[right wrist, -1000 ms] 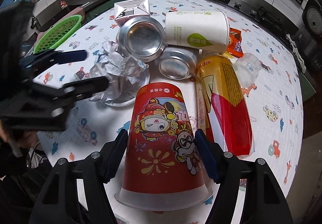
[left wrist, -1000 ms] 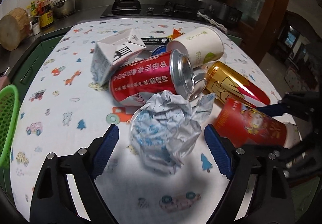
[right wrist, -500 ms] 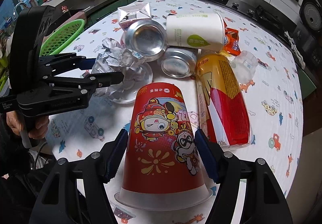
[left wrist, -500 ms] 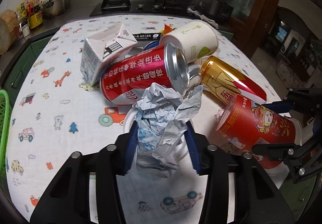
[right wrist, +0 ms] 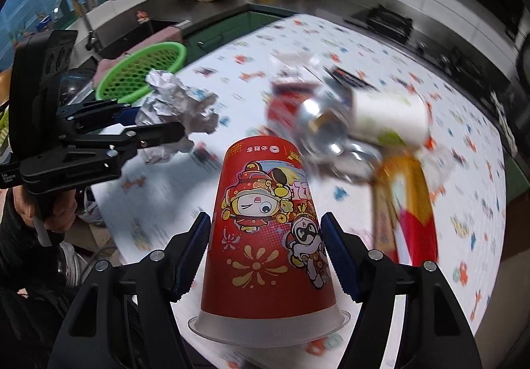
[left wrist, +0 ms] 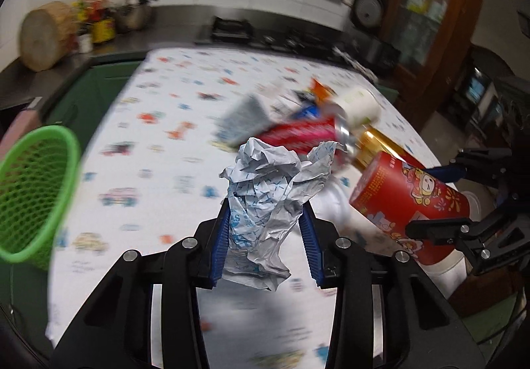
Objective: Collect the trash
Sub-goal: 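Carry the foil to the green basket and open the left tool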
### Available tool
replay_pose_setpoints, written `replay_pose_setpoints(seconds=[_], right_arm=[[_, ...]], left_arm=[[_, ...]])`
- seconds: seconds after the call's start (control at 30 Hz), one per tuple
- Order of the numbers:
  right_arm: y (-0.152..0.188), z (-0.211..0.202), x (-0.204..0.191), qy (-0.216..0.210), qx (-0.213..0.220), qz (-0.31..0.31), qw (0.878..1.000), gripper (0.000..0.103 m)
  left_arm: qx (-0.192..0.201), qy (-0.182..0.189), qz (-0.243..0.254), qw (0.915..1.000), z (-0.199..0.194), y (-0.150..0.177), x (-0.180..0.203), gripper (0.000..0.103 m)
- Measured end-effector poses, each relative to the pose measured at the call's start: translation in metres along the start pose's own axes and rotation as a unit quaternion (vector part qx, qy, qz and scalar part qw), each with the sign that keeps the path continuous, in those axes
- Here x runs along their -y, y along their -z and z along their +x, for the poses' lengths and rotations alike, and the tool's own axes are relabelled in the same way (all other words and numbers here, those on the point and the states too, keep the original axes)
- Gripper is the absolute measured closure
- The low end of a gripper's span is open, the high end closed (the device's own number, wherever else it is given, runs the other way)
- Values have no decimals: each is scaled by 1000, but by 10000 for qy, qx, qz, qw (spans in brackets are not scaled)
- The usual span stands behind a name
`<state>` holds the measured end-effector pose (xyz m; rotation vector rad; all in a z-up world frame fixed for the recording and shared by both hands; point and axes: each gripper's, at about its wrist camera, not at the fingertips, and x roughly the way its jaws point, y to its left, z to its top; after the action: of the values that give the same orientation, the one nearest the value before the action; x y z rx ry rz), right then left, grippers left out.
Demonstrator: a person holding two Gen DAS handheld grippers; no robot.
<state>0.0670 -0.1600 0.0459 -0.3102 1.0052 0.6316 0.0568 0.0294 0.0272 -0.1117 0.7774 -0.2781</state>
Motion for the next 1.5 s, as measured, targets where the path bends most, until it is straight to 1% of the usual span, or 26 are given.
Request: replay_pose_setpoints(seconds=[0.03, 0.1, 0.23, 0.3, 0.33, 0.4, 0.43, 0.5, 0.57, 0.6, 0.73, 0.77, 0.83, 0.9, 0.93, 0.97, 1.0, 1.03, 1.07, 1.17, 1.2, 1.23, 1.3, 1.37, 1.5], right_arm=[[-10, 2, -9, -31, 41, -100, 9999, 37], [-24, 6, -24, -119, 92, -234, 9996, 37], [-53, 18, -54, -277, 149, -500, 9983, 37], [-66, 26, -68, -333, 174, -628, 9973, 37], [-74, 31, -76, -391, 176, -683, 9967, 37], [-90, 42, -91, -475, 174, -765, 9958, 37], [-96, 47, -97, -518, 170, -796, 9953, 37], [-107, 58, -107, -593, 155, -833, 9946, 37], [-120, 71, -118, -659, 137, -881, 9938, 37], [-128, 79, -124, -705, 115, -886, 9935, 37], [-150, 99, -142, -827, 88, -941, 9921, 37], [-156, 105, -147, -842, 85, -959, 9918, 37], [-167, 116, -155, -891, 69, -968, 9913, 37], [-178, 126, -164, -963, 54, -959, 9907, 37], [-184, 133, -168, -1000, 52, -957, 9904, 37], [-189, 137, -172, -1023, 57, -957, 9901, 37], [-194, 143, -177, -1042, 57, -950, 9900, 37], [-200, 149, -181, -1072, 43, -942, 9898, 37], [-205, 154, -185, -1079, 36, -937, 9897, 37], [-215, 169, -195, -1139, -4, -931, 9891, 37], [-219, 174, -199, -1153, 1, -942, 9888, 37], [-221, 177, -202, -1148, 9, -953, 9888, 37], [-226, 184, -208, -1183, -13, -950, 9884, 37], [-230, 190, -213, -1191, -19, -956, 9883, 37], [-236, 197, -221, -1134, -41, -1015, 9883, 37]], left_arm=[[57, -79, -40, 9999, -6, -1, -8, 63], [219, -361, -202, 9989, -22, -3, -34, 63], [323, -860, -591, 9940, -41, -4, -87, 63], [316, -1177, -796, 9894, -48, -4, -121, 63], [304, -1251, -854, 9880, -49, -4, -133, 63], [232, -1528, -1062, 9823, -50, -4, -167, 63], [211, -1586, -1131, 9806, -49, -4, -176, 63], [100, -1791, -1357, 9744, -47, -3, -208, 63], [21, -1879, -1504, 9706, -44, 0, -229, 63], [-46, -1976, -1580, 9675, -41, 1, -240, 63], [-218, -2146, -1816, 9594, -35, 9, -274, 62], [-260, -2159, -1887, 9577, -33, 11, -281, 59], [-311, -2253, -1980, 9534, -31, 14, -290, 56], [-291, -2283, -2042, 9515, -31, 16, -295, 54], [-296, -2285, -2074, 9507, -31, 17, -297, 49], [-287, -2296, -2121, 9494, -32, 18, -299, 46], [-256, -2275, -2128, 9499, -34, 18, -300, 46], [-242, -2288, -2121, 9498, -35, 19, -300, 42], [-246, -2317, -2129, 9489, -36, 20, -301, 35], [-203, -2361, -2153, 9473, -39, 21, -302, 34], [-189, -2327, -2169, 9479, -40, 21, -303, 32], [-182, -2324, -2180, 9477, -42, 22, -303, 28], [-157, -2396, -2203, 9454, -45, 22, -305, 26], [-116, -2362, -2278, 9446, -48, 23, -307, 24], [-42, -2357, -2376, 9423, -56, 28, -308, 23]])
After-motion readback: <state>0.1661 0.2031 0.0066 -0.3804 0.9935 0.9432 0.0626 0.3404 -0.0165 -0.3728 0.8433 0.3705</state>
